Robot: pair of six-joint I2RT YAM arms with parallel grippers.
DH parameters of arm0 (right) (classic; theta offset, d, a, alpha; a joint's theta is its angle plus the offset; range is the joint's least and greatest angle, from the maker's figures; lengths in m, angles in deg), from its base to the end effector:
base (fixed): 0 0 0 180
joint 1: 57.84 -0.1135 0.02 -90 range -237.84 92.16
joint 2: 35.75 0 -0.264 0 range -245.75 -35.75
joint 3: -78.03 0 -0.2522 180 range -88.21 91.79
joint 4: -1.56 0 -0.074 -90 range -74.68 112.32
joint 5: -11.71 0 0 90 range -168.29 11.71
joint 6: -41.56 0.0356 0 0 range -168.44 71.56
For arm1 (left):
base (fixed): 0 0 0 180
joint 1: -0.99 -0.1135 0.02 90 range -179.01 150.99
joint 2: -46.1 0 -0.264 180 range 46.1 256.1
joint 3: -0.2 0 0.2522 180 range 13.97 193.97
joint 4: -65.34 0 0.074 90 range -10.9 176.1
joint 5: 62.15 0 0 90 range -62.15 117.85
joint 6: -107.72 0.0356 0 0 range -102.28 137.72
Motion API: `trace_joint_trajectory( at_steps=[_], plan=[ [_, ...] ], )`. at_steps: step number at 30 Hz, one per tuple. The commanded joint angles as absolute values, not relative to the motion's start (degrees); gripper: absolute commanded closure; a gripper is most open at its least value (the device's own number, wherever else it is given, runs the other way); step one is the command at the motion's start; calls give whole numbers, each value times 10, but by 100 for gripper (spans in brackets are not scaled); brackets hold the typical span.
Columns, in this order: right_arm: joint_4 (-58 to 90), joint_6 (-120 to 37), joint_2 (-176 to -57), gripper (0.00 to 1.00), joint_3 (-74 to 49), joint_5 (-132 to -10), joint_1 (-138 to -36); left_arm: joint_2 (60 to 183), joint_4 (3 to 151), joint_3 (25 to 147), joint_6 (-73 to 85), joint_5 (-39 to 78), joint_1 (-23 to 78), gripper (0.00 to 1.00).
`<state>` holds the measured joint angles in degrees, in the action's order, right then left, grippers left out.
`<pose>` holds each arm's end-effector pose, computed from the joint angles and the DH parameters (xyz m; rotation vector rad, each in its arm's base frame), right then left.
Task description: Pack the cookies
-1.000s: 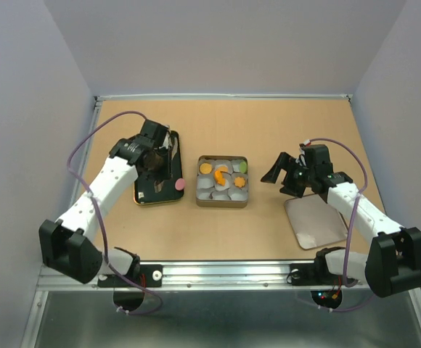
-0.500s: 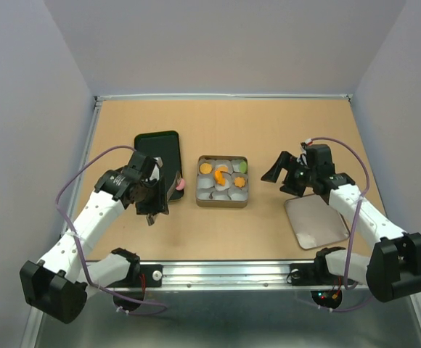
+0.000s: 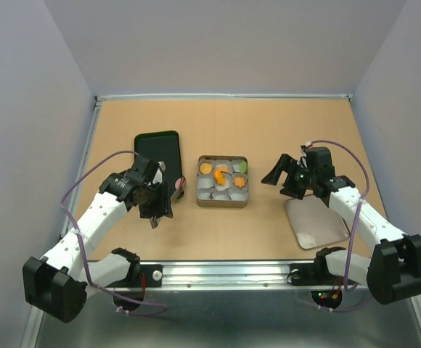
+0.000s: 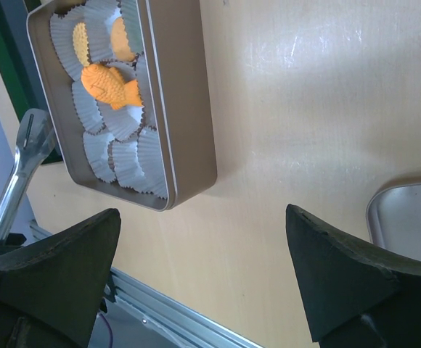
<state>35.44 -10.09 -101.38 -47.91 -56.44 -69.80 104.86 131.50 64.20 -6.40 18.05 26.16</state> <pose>0.2254 0.0613 0.2271 0.3719 2.4377 0.8575 0.1669 -0.0851 0.2669 0.0850 2.7056 -0.5036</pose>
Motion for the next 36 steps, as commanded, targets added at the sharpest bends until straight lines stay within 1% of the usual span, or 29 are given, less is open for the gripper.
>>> trace_joint_trajectory(
  at_steps=[1, 22, 25, 32, 36],
  plan=[
    [335, -106, -1011, 0, -490, -565, -694, 1052, 1300, 651, -61, 174, 265, 44],
    [333, -111, -1021, 0, -488, -573, -694, 1071, 1265, 623, -65, 173, 265, 46],
    [333, -111, -1025, 0, -485, -573, -694, 1071, 1254, 621, -64, 161, 265, 48],
    [334, -111, -1018, 0, -483, -572, -694, 1074, 1248, 635, -68, 171, 265, 58],
    [334, -107, -1015, 0, -484, -571, -694, 1075, 1265, 670, -68, 192, 265, 59]
  ],
)
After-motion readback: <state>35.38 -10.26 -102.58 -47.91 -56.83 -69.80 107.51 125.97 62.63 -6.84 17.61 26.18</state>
